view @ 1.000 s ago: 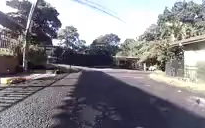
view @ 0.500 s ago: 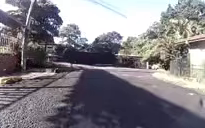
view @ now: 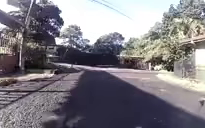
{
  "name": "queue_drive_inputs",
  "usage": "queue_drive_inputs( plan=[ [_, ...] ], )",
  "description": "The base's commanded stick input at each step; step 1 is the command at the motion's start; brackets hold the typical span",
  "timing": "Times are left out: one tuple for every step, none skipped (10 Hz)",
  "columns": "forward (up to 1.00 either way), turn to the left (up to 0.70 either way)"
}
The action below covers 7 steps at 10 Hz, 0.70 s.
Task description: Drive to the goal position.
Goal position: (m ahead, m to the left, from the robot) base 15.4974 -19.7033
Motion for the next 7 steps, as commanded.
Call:
queue_drive_inputs(
  plan=[
    [0.7,0.0],
    [0.7,0.0],
    [0.7,0.0],
    [0.7,0.0],
    [0.7,0.0],
    [0.7,0.0],
    [0.7,0.0]
  ],
)
